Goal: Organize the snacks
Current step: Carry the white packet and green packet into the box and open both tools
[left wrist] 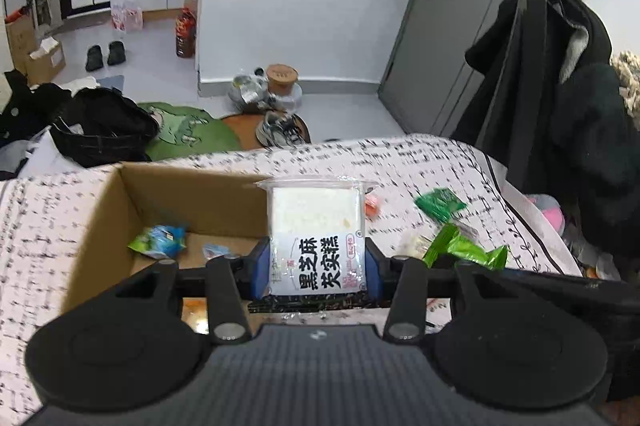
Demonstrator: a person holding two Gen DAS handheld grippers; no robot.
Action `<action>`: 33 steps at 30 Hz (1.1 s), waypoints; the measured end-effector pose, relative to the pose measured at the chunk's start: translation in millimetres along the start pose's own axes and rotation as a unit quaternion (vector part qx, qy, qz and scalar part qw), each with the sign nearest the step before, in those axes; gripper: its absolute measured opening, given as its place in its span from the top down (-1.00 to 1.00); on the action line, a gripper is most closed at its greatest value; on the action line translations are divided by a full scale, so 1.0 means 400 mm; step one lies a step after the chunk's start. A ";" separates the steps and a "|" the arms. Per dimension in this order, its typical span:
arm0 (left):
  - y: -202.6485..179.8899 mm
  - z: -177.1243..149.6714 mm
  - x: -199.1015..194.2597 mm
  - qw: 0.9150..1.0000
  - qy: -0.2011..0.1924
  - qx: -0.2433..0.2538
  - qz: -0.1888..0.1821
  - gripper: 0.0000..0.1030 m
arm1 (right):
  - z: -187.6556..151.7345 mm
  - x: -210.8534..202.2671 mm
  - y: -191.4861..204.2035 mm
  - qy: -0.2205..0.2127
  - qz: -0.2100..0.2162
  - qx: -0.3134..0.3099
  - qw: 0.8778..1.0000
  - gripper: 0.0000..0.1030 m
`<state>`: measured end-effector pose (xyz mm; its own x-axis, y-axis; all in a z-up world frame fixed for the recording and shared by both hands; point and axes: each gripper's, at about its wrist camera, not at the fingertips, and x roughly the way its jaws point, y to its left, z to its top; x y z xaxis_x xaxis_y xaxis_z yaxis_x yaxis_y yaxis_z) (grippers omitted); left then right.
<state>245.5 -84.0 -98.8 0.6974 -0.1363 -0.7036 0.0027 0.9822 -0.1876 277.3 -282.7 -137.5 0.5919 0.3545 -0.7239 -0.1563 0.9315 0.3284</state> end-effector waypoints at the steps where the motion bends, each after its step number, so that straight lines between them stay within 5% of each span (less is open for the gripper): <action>1: 0.011 0.003 -0.007 1.000 -0.003 -0.001 0.003 0.13 | 0.004 -0.003 0.010 -0.003 0.001 -0.004 1.000 0.48; 16: 0.206 0.007 -0.051 0.997 -0.023 -0.047 0.053 0.12 | 0.034 0.006 0.147 -0.021 0.035 -0.053 0.998 0.48; 33: 0.298 -0.019 -0.091 0.995 -0.022 -0.072 0.068 0.06 | 0.006 0.044 0.272 -0.011 0.064 -0.070 0.995 0.47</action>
<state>214.9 37.0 -100.5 0.7155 0.0046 -0.6986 -0.1939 0.9620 -0.1922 272.5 -175.3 -112.8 0.5766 0.4710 -0.6676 -0.3402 0.8813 0.3280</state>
